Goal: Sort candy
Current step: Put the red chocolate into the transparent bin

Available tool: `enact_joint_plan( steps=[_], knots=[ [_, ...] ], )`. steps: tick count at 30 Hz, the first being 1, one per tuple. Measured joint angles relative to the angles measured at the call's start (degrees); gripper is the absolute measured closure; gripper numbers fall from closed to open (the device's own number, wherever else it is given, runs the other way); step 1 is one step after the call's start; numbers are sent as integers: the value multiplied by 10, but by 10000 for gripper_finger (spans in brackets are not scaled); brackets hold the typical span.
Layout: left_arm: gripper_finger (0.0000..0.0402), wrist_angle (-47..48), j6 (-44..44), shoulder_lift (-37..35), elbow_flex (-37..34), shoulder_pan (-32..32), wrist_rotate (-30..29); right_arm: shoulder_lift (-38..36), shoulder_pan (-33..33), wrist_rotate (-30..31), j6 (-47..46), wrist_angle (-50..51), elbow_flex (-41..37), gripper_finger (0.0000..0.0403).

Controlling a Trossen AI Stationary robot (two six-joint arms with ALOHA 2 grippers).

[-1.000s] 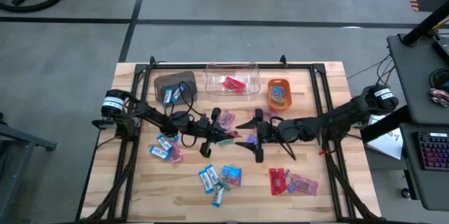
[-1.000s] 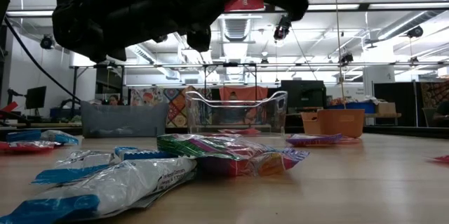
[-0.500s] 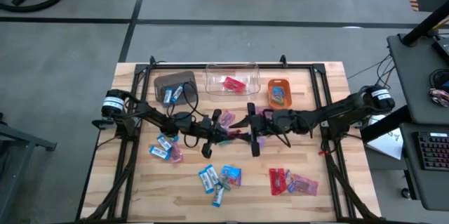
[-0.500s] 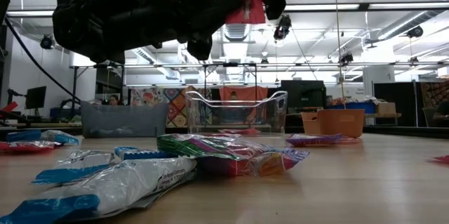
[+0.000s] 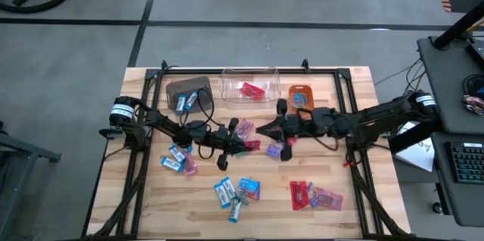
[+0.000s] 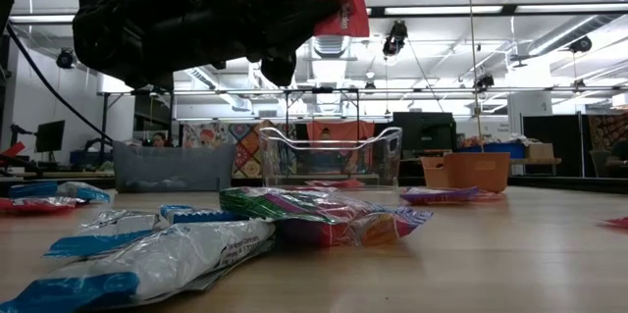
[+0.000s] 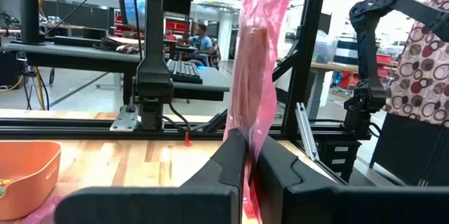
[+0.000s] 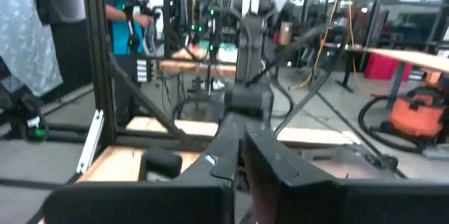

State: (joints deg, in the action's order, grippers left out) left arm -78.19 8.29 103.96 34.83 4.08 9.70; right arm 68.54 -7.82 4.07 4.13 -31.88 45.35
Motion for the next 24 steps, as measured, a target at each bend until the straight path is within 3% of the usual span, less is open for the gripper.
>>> enact_joint_plan(
  steps=[4,10,18,24],
  knots=[
    [401,-1,0,0,0,0,0,-43,-1,-1,-36,80,1,342],
    [401,-5,-2,0,2,0,-17,-50,-14,-1,-103,188,-3,243],
    [401,-7,-5,0,12,-2,-28,21,-17,0,-115,170,-5,128],
    [401,-6,-5,0,12,-2,-32,57,-15,-5,-90,90,-5,122]
  ],
)
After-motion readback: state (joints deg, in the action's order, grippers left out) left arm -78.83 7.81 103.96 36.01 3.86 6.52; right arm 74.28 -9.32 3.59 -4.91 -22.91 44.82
